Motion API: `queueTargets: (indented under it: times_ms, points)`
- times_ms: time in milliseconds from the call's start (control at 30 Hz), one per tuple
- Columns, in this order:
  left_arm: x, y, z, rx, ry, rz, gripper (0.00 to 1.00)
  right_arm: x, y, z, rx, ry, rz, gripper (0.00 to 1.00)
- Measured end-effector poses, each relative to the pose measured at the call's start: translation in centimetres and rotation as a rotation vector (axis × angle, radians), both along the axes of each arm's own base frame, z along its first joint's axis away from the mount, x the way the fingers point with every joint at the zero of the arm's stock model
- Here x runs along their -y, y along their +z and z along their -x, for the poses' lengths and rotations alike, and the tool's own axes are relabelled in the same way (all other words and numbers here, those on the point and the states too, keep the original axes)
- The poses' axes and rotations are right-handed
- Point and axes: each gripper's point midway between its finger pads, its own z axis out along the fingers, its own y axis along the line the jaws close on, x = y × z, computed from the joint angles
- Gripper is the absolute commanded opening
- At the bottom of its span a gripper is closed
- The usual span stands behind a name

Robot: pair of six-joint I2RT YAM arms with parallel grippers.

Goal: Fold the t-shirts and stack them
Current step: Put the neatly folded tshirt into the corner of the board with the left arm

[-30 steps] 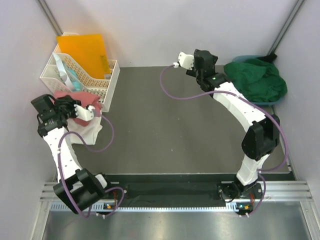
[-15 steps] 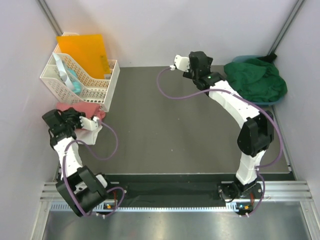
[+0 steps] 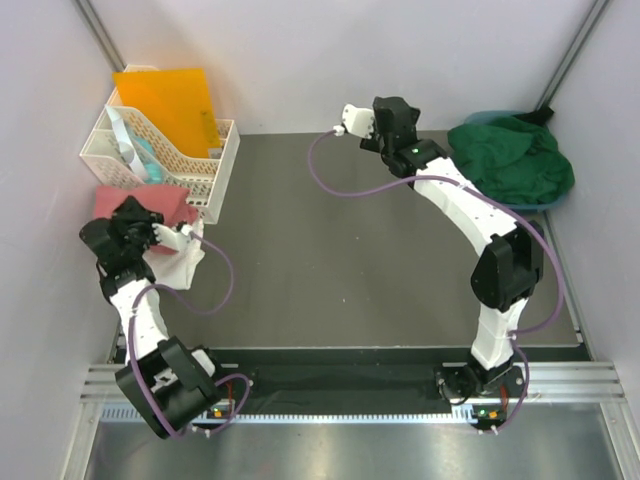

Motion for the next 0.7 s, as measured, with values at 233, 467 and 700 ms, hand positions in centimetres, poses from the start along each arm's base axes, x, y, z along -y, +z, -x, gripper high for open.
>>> queueTargets:
  times_ms: [233, 467, 700]
  points:
    - [-0.8, 5.3, -0.4, 0.255, 0.028, -0.120, 0.00, -0.2, -0.1, 0.1, -0.001, 0.001, -0.010, 0.65]
    - [0.0, -0.5, 1.3, 0.251, 0.045, -0.149, 0.00, -0.8, -0.3, 0.3, -0.005, 0.011, -0.017, 0.66]
    - [3.3, -15.7, 5.7, -0.051, 0.017, -0.050, 0.00, -2.0, -0.6, 0.7, -0.019, 0.040, -0.013, 0.66]
